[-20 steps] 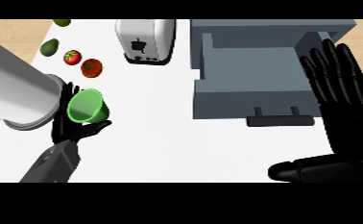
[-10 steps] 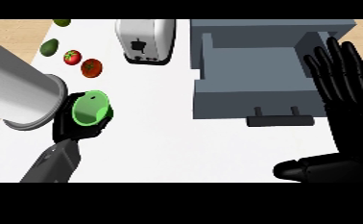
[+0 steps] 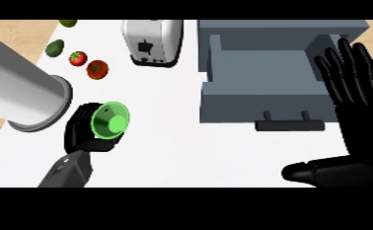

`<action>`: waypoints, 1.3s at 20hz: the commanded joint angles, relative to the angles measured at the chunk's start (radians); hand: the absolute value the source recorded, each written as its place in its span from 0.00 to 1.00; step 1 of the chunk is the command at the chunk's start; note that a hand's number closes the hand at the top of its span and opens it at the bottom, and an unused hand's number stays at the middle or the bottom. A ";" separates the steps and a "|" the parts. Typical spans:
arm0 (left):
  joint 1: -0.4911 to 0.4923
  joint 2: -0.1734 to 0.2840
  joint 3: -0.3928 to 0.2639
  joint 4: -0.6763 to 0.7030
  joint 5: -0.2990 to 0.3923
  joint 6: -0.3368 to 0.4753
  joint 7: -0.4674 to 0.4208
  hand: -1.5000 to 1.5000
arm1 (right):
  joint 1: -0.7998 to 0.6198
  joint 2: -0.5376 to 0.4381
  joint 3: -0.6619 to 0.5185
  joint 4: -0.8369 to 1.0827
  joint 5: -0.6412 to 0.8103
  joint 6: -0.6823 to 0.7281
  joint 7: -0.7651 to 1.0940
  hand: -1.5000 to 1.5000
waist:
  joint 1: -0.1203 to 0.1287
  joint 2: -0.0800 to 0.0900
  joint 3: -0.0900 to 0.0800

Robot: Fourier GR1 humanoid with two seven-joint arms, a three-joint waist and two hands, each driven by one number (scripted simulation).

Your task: Pick up the cup, place it into the drawer and close the drawer

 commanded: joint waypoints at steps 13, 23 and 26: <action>0.086 -0.096 -0.185 -0.575 0.009 -0.018 0.226 1.00 | 0.023 0.016 0.012 -0.044 0.013 -0.030 0.044 0.00 | 0.017 -0.007 0.000; 0.018 -0.172 -0.253 -0.999 0.076 0.176 0.625 1.00 | 0.079 0.004 -0.019 -0.046 -0.012 0.010 -0.011 0.00 | 0.004 -0.003 -0.001; -0.033 -0.175 -0.335 -1.069 0.090 0.287 0.701 1.00 | 0.029 -0.018 -0.040 0.008 -0.033 0.025 -0.004 0.00 | 0.004 -0.001 -0.001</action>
